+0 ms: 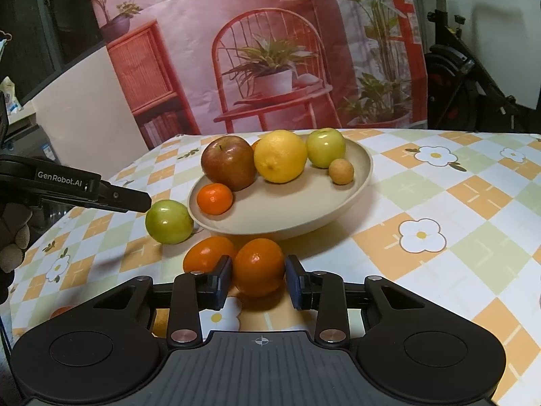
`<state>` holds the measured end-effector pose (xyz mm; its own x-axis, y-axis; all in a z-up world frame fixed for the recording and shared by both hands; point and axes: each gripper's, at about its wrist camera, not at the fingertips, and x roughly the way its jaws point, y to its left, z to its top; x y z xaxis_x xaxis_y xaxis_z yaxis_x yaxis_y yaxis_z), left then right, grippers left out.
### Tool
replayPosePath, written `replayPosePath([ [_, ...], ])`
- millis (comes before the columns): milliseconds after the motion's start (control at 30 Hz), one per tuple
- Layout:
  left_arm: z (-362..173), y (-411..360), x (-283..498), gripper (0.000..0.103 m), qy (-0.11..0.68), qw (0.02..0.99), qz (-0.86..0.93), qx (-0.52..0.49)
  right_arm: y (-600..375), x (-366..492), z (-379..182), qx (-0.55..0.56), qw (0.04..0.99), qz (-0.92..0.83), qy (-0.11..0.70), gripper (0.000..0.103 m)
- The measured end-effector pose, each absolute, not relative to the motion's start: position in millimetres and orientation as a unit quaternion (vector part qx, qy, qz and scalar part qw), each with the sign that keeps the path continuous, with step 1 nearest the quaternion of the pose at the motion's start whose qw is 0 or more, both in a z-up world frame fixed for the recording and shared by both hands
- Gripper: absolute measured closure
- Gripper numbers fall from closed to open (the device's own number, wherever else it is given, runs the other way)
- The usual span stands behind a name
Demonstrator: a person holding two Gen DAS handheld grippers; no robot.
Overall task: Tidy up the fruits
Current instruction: 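Close the left gripper on the green apple while the right closes on the tangerine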
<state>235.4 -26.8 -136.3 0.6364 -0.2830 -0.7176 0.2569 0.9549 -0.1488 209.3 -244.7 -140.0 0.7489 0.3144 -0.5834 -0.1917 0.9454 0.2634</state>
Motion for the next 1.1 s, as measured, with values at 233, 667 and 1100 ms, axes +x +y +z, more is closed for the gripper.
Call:
replayPosePath([
  [233, -141, -28, 237, 0.056, 0.407, 0.901, -0.152, -0.018, -250, 208, -139, 0.097, 0.931, 0.129, 0.328, 0.072],
  [667, -148, -35, 244, 0.052, 0.415, 0.894, -0.172, -0.011, -252, 208, -138, 0.098, 0.931, 0.127, 0.328, 0.072],
  [1100, -149, -35, 246, 0.047, 0.419, 0.89, -0.177, -0.018, -252, 208, -138, 0.098, 0.931, 0.127, 0.328, 0.072],
])
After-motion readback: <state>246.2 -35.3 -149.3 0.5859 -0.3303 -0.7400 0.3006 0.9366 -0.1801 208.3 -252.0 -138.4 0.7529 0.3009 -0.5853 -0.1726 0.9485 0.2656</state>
